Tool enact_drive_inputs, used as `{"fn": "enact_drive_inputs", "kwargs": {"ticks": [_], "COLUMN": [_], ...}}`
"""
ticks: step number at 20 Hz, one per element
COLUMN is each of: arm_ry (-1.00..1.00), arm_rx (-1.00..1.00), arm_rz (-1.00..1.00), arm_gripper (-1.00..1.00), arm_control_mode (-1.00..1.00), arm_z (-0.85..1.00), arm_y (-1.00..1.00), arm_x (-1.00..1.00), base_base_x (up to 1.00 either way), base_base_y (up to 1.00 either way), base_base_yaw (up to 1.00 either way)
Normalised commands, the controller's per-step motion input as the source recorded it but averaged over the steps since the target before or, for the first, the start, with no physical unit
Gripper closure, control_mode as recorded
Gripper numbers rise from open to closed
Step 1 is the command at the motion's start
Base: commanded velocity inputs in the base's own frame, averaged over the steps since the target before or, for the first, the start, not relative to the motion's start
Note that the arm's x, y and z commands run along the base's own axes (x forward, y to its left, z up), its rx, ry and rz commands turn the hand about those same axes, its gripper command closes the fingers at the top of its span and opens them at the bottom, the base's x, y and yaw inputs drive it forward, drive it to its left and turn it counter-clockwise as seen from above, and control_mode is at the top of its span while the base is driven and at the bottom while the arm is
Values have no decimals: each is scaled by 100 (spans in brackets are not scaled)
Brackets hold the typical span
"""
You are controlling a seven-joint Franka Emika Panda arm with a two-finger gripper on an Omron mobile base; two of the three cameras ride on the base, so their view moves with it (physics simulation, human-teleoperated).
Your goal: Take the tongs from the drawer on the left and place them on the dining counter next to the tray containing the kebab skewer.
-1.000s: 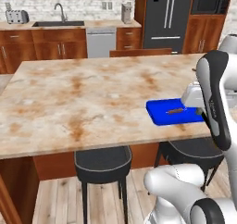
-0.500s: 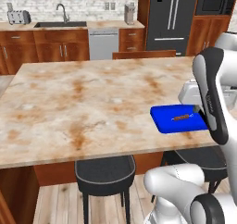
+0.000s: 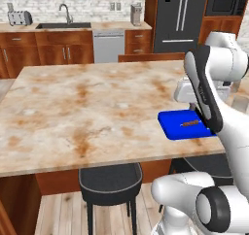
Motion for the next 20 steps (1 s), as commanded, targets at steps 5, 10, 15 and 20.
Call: {"fn": "enact_drive_inputs", "kwargs": {"ticks": [5,10,15,20], "arm_ry": [-3,14,8,21], "arm_rx": [-4,0,0,0], "arm_rz": [0,0,-3,7], "arm_gripper": [100,100,100,100], "arm_control_mode": [-100,-100,-100,-100], "arm_z": [-61,-85,-40,-26], "arm_y": [18,28,16,-26], "arm_x": [63,66,95,99], "base_base_x": [0,0,0,0], "base_base_y": [0,0,0,0], "base_base_yaw": [0,0,0,0]}}
